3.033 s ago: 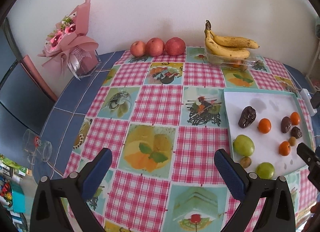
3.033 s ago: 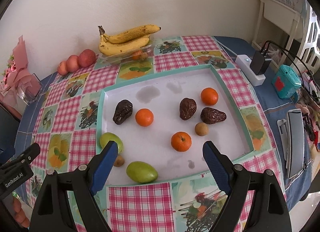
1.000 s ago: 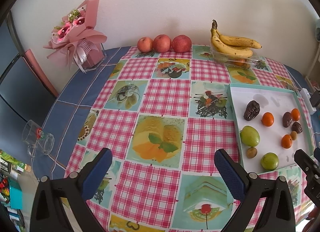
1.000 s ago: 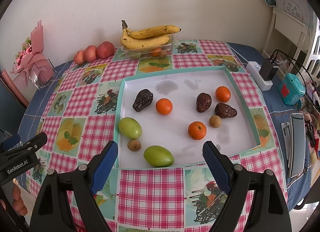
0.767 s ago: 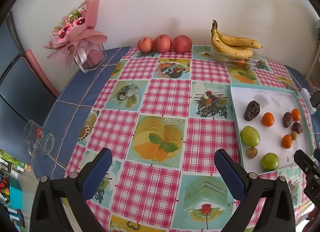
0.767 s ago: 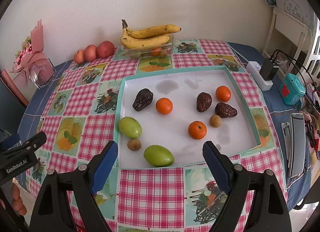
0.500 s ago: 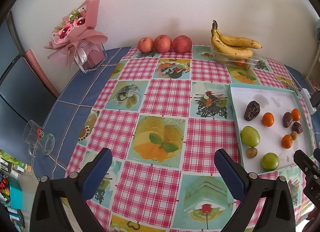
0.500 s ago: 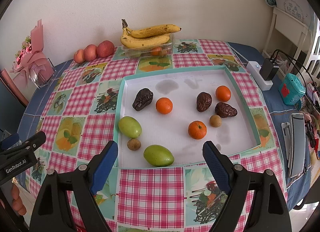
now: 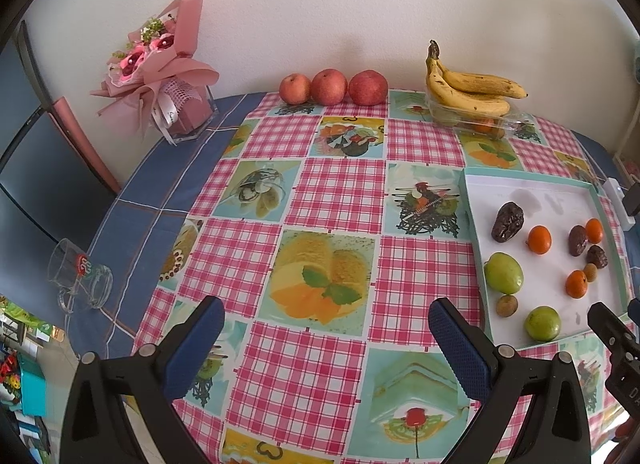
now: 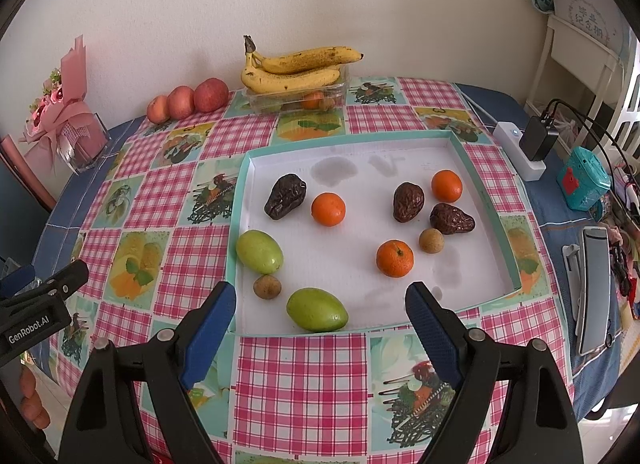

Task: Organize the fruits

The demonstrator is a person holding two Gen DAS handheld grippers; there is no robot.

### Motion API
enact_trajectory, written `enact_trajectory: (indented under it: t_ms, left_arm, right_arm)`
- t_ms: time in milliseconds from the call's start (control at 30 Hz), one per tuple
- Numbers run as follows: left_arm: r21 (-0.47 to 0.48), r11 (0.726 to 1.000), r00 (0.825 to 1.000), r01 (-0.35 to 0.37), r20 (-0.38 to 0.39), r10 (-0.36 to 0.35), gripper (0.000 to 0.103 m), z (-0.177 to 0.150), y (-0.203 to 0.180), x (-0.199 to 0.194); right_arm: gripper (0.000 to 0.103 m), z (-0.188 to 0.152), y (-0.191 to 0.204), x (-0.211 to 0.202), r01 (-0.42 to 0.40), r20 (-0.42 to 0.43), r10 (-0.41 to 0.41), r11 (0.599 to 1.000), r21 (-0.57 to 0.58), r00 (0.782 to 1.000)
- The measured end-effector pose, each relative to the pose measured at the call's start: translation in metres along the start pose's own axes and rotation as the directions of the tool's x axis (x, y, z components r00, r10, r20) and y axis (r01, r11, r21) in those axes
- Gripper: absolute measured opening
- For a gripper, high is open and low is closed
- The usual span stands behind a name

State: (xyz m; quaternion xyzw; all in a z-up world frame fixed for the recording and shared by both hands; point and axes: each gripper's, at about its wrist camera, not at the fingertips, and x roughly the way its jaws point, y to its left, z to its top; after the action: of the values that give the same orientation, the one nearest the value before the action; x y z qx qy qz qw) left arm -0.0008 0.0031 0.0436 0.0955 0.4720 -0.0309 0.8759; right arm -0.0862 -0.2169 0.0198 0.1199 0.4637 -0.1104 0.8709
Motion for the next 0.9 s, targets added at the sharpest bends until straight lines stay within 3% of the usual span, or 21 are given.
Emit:
enact_trajectory:
  t_ms: [900]
  left_arm:
    - [0.006, 1.000, 1.000, -0.003, -0.006, 0.003, 0.103, 0.0007, -0.0024, 0.0016]
  right_arm:
    - [0.087, -0.0011, -0.0033, 0.0029, 0.002, -0.007, -0.002, 1.000, -0.003, 1.000]
